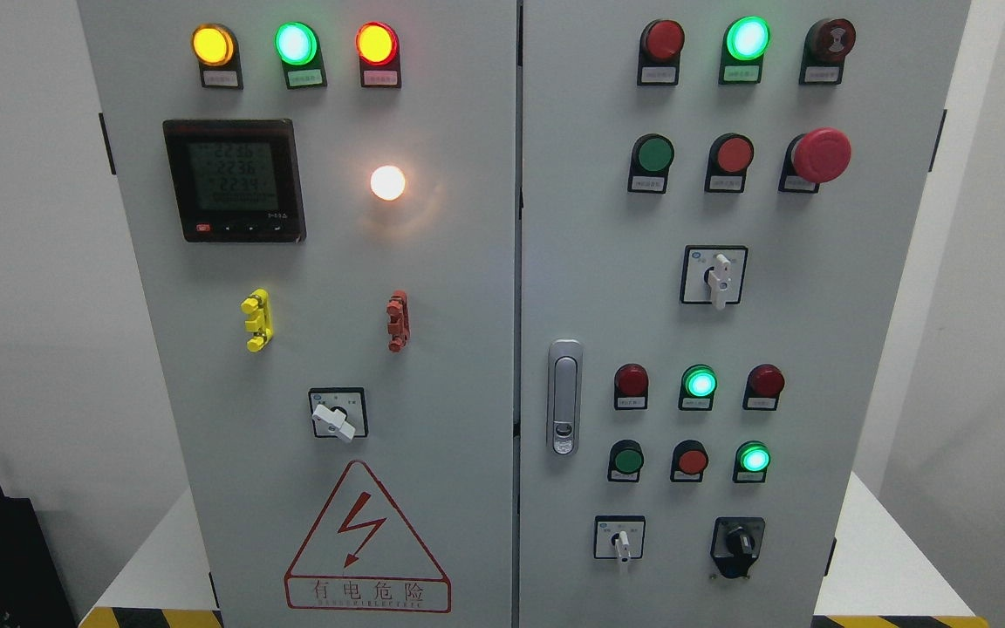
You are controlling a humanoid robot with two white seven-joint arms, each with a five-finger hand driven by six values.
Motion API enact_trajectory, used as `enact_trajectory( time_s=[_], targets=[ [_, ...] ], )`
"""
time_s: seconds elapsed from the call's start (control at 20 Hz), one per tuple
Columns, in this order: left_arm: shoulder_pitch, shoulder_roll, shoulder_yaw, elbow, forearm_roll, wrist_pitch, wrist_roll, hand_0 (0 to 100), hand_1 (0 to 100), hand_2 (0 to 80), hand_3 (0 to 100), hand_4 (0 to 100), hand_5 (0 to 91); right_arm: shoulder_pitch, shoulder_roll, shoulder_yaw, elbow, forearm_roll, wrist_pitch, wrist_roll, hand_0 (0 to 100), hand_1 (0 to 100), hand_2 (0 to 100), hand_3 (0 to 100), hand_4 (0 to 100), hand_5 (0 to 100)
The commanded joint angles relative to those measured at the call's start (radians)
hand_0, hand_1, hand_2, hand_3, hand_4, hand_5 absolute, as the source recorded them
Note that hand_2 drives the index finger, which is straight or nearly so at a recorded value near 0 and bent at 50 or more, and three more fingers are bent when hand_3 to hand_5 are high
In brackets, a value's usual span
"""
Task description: Release door handle
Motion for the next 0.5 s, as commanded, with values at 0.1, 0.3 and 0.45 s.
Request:
enact_trajectory(
  time_s=[0.1,0.3,0.45],
  targets=[
    [0.0,0.0,-0.001,-0.031,-0.001,0.0,0.001,12,39,0.0,0,0,0.0,-0.002,0.0,0.001,-0.001,0.005,0.0,0.0,38,6,0,0,0,0],
    [0.0,0.0,0.001,-0.031,-0.001,0.0,0.001,12,39,0.0,0,0,0.0,0.001,0.0,0.001,-0.001,0.005,0.002,0.0,38,6,0,0,0,0],
    [0.0,0.0,-0.001,-0.031,0.001,0.0,0.001,12,39,0.0,0,0,0.0,0.004,0.003,0.001,-0.001,0.005,0.0,0.0,38,6,0,0,0,0]
  ],
)
